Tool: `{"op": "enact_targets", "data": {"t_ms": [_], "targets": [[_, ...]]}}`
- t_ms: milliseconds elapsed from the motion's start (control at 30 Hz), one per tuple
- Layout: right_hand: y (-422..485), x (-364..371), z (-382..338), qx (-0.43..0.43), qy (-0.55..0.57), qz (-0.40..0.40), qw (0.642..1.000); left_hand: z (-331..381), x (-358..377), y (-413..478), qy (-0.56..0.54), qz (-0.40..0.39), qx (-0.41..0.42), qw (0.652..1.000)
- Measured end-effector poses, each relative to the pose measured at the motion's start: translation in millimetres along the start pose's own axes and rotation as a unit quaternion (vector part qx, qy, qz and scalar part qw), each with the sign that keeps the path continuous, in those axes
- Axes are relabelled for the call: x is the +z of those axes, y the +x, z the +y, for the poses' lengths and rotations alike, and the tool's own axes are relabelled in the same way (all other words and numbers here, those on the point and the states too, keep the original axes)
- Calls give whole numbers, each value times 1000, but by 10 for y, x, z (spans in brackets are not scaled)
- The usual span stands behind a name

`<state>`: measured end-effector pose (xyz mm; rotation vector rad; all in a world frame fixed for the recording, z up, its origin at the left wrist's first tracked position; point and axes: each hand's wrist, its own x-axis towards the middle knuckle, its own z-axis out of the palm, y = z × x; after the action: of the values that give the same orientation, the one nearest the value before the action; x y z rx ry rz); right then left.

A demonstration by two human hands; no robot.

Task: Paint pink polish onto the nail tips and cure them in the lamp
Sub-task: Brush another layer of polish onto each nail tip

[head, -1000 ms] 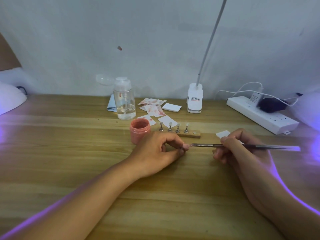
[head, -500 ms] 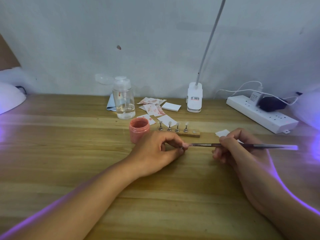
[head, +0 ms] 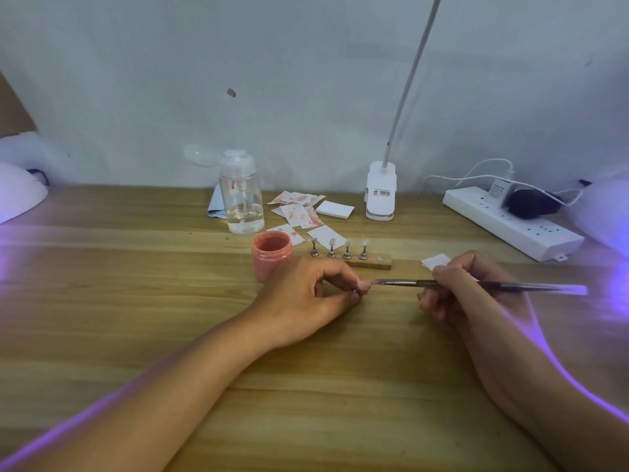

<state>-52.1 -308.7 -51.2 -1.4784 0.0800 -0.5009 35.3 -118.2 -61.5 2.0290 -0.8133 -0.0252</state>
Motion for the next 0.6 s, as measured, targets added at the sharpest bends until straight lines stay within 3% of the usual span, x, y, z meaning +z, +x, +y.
{"op": "enact_targets", "data": {"t_ms": [600], "targets": [[-2,13,20,-9,-9,-24,1000,-20,2,7,3,-2,5,1000]]}}
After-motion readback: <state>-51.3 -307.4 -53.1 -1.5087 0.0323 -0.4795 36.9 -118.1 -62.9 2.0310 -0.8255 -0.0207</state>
